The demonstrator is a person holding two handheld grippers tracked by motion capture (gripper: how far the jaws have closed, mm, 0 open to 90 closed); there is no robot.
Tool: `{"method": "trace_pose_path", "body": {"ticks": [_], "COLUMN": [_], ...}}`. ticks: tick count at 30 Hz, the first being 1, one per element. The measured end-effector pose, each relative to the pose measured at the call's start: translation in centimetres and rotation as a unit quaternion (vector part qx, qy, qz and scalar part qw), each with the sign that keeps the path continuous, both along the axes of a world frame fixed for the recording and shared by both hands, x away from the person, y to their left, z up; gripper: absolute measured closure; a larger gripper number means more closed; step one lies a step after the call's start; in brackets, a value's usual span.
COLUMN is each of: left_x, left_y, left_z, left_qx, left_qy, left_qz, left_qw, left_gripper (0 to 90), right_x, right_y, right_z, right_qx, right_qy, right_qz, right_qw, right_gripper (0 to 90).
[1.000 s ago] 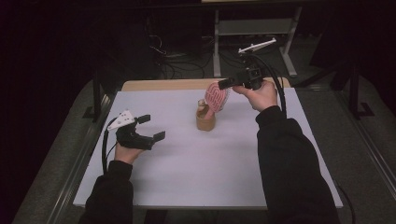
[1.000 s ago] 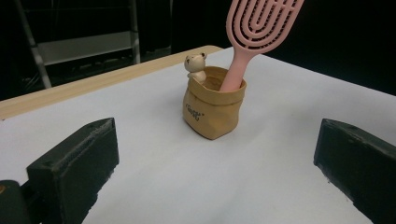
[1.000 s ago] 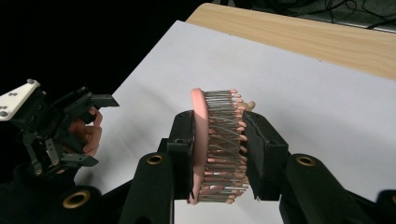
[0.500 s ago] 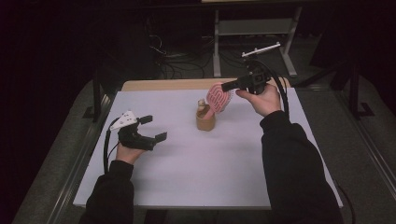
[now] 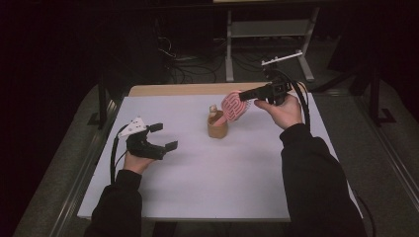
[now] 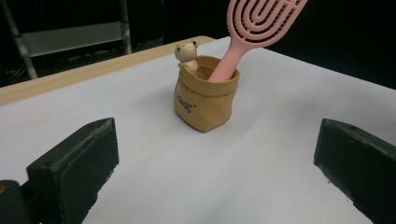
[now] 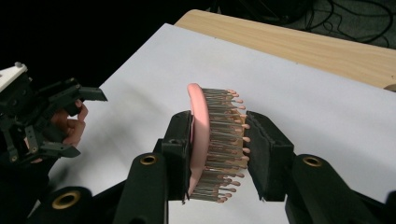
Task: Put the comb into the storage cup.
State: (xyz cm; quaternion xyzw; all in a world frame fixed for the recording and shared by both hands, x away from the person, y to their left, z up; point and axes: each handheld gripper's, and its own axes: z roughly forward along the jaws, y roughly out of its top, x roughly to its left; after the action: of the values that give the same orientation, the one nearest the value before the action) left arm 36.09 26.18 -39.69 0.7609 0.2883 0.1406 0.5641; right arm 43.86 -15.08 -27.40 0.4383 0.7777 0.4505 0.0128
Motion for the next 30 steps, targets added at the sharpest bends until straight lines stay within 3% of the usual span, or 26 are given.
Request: {"method": "trace_pose_path", "body": {"ticks": [6, 16, 25, 30], "left_x": [0.0, 0.0, 0.1, 0.2], "left_y": [0.0, 0.2, 0.1, 0.2], "left_z": [0.0, 0.0, -0.2, -0.3], "left_qx": [0.000, -0.007, -0.003, -0.008], "left_qy": [0.002, 0.004, 0.009, 0.011], "left_qz": [-0.001, -0.003, -0.005, -0.003], "left_qw": [1.0000, 1.0000, 0.9999, 0.9999], "left_gripper": [0.0, 0.0, 0.0, 0.0], "right_x": [-0.4, -0.8, -1.2, -1.3], "right_y": [-0.3, -1.5, -2.2, -2.5], "right_z": [-0.4, -0.8, -1.2, -1.6], "right_qx": [-0.004, 0.020, -0.004, -0.015], "right_qy": [-0.005, -0.007, -0.020, -0.015], "right_qz": [0.002, 0.006, -0.005, -0.009], "right_qw": [1.0000, 0.9998, 0.9998, 0.9997], "right_gripper": [53.1, 27.9, 1.2, 0.0]}}
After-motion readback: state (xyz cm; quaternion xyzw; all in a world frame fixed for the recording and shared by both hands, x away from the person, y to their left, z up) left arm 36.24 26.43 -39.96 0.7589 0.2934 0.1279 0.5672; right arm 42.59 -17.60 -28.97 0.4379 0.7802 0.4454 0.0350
